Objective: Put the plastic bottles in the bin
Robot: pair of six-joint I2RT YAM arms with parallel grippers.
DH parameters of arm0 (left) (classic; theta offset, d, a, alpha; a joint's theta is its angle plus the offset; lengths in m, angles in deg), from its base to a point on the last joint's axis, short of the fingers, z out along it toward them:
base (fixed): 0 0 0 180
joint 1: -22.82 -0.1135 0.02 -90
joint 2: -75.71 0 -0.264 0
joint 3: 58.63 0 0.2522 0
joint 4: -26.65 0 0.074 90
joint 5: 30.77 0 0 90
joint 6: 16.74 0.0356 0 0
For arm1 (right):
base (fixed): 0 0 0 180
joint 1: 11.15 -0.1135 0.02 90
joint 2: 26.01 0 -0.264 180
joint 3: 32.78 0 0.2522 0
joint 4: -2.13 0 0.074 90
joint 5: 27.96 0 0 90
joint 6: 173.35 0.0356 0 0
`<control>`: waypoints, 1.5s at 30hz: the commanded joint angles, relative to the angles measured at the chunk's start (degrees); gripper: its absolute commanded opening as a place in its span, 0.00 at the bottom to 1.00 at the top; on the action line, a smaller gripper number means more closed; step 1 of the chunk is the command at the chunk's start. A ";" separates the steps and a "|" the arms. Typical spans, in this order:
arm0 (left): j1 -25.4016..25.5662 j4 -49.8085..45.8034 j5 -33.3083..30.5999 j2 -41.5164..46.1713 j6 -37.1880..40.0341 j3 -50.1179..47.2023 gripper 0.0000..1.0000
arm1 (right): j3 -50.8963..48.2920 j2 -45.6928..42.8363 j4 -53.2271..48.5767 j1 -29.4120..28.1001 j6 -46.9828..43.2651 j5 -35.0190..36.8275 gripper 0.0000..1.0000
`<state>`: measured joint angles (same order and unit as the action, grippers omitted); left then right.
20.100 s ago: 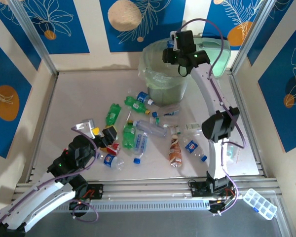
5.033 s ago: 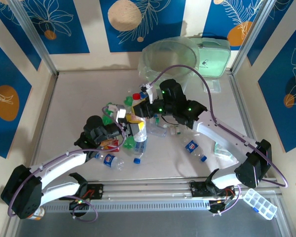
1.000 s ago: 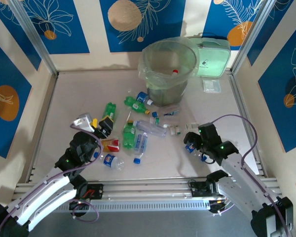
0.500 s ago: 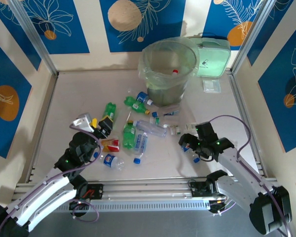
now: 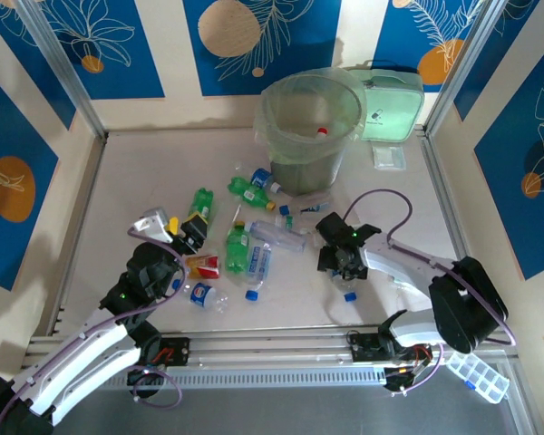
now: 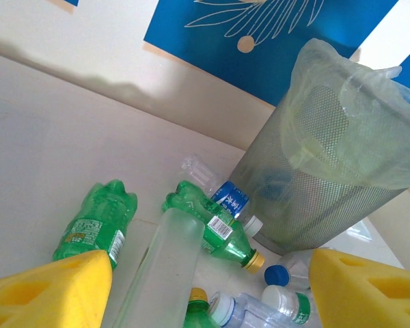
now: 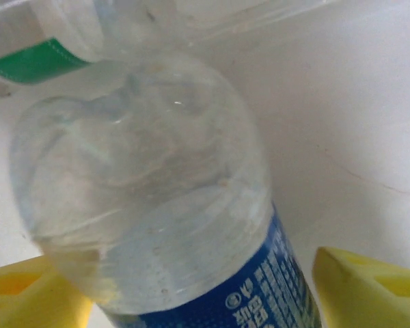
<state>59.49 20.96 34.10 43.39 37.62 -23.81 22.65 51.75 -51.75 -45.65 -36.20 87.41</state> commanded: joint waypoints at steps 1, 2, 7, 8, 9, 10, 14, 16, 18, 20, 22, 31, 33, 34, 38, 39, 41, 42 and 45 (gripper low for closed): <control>0.37 1.86 0.07 0.41 0.72 -0.29 0.76 | 2.03 2.41 -1.36 -0.58 -0.35 3.33 0.75; 0.42 1.86 0.08 0.41 0.70 -0.25 0.76 | 2.45 3.18 -1.29 -0.73 -0.71 3.34 0.74; 0.39 1.70 -0.18 0.33 0.73 -0.19 0.76 | 3.24 4.15 -1.68 -1.93 -0.85 4.08 0.66; 0.37 1.68 -0.17 0.40 0.69 -0.19 0.76 | 3.24 3.91 -1.72 -2.03 -0.93 4.04 0.65; 0.42 1.68 -0.19 0.41 0.72 -0.22 0.76 | 3.09 3.58 -1.67 -2.14 -0.97 3.90 0.65; 0.41 1.60 -0.15 0.41 0.68 -0.20 0.76 | 2.99 3.14 -1.68 -2.31 -0.85 3.90 0.64; 0.32 1.68 -0.28 0.33 0.66 -0.23 0.76 | 2.14 0.23 -1.66 -2.68 -0.53 3.83 0.51; 0.35 1.68 -0.36 0.32 0.67 -0.23 0.76 | 1.79 -1.21 -1.86 -2.72 -0.49 3.38 0.51; 0.41 1.52 -0.47 0.54 0.78 -0.15 0.76 | 1.80 -2.64 -2.61 -2.89 -0.11 3.29 0.51; 0.28 1.42 -0.62 0.76 0.88 -0.16 0.76 | 1.74 -4.54 -3.14 -3.57 0.06 3.16 0.51; 0.38 0.90 -0.89 1.14 0.86 -0.05 0.76 | 1.66 -6.95 -3.61 -4.69 0.14 2.89 0.50; 0.39 -0.52 -2.21 4.54 0.67 -0.40 0.76 | 1.04 -23.93 3.17 -9.09 -8.85 -0.36 0.45; 0.40 -0.45 -2.03 4.24 0.36 -0.41 0.76 | 2.64 -26.51 4.63 -9.09 -12.65 -1.61 0.45; 0.42 -0.43 -1.73 4.04 0.08 -0.40 0.76 | 3.48 -27.66 5.49 -9.23 -14.28 -1.64 0.45; 0.36 -0.37 -1.03 3.66 -0.23 -0.23 0.76 | 8.27 -29.77 8.90 -9.09 -19.35 -0.84 0.44; 0.38 -0.35 -0.91 3.67 -0.35 -0.23 0.76 | 9.80 -29.54 9.62 -9.02 -20.73 -0.84 0.45; 0.34 -0.26 -0.61 3.76 -0.47 -0.23 0.76 | 13.85 -28.56 11.52 -8.92 -23.81 -0.73 0.45; 0.41 -0.25 -0.63 3.75 -0.49 -0.19 0.76 | 16.01 -27.85 12.36 -8.68 -24.74 -0.47 0.45; 0.35 -0.25 -0.37 3.66 -0.62 -0.23 0.76 | 22.96 -24.37 14.35 -7.38 -28.21 0.92 0.45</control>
<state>59.49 20.52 33.25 47.02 37.51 -23.81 40.53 25.52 -42.22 -54.05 -58.45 87.34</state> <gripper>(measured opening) 0.761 0.451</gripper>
